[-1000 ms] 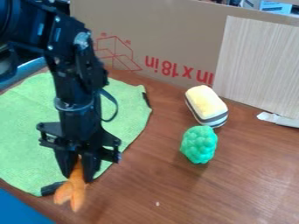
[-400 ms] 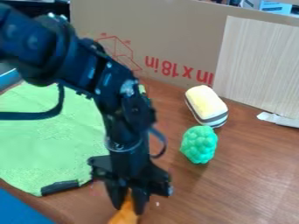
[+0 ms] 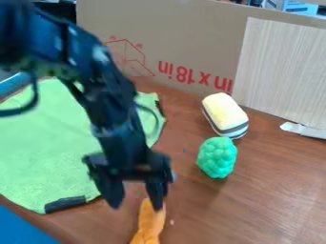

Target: Put the orange figure on the bottom right of the table

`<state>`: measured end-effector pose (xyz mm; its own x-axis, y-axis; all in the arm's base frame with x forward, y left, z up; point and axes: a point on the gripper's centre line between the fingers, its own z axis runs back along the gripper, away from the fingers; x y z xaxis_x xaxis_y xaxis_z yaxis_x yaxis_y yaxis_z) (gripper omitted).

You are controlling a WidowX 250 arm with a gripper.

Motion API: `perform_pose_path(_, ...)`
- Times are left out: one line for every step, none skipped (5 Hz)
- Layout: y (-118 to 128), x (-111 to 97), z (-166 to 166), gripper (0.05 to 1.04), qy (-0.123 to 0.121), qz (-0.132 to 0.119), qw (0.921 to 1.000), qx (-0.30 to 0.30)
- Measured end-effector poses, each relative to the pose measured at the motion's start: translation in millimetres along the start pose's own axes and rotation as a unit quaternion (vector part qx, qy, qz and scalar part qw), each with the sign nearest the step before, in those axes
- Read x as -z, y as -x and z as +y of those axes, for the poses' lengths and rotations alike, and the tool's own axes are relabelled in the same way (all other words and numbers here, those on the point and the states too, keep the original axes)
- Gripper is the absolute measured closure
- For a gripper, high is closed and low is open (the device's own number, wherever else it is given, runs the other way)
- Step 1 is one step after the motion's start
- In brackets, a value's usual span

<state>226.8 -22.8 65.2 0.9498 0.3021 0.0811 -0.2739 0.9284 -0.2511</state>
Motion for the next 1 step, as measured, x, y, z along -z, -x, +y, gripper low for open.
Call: perform_pose_path(-0.3, -45.1, 8.4, 0.083, 0.040, -0.027, 0.9988, 0.010)
